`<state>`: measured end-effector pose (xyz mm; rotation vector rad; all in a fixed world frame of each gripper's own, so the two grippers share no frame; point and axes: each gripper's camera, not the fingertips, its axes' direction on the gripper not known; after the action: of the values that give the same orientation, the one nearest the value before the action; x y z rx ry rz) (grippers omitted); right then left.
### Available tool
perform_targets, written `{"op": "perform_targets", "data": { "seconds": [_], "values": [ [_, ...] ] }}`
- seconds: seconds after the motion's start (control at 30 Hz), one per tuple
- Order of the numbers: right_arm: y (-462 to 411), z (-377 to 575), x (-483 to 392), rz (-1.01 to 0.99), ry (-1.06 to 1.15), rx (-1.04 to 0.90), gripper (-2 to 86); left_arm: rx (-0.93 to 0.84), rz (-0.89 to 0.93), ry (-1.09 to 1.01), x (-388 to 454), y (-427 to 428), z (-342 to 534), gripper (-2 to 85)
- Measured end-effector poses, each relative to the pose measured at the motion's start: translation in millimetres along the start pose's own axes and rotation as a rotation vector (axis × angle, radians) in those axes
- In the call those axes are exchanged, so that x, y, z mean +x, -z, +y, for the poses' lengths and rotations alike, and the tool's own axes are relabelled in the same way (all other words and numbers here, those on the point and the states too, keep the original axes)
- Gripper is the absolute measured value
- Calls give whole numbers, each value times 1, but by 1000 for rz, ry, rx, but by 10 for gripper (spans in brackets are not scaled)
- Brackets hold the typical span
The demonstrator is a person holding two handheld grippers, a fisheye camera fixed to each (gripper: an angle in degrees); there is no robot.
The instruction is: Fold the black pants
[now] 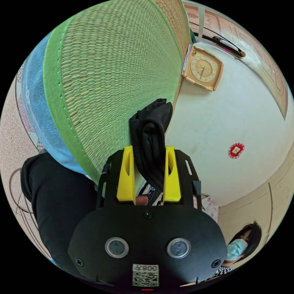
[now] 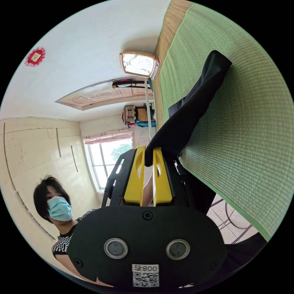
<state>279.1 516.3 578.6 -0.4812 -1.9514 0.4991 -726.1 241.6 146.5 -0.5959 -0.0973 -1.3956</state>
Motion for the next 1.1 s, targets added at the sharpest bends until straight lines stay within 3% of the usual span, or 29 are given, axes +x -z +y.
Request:
{"op": "perform_targets", "data": {
  "seconds": [0.2,0.63,0.83,1.1],
  "values": [
    [-8,23,-9,28,-16,-8,21,0,-69,-61,15,-21,27,84],
    [-12,123,-35,-71,-36,42,19,-100,-179,-221,70,-90,132,74],
    [6,142,-80,-103,38,118,13,-175,-200,-313,112,-176,178,73],
    [88,151,-204,-25,244,299,6,-381,-185,-484,191,-372,256,70]
  ]
}}
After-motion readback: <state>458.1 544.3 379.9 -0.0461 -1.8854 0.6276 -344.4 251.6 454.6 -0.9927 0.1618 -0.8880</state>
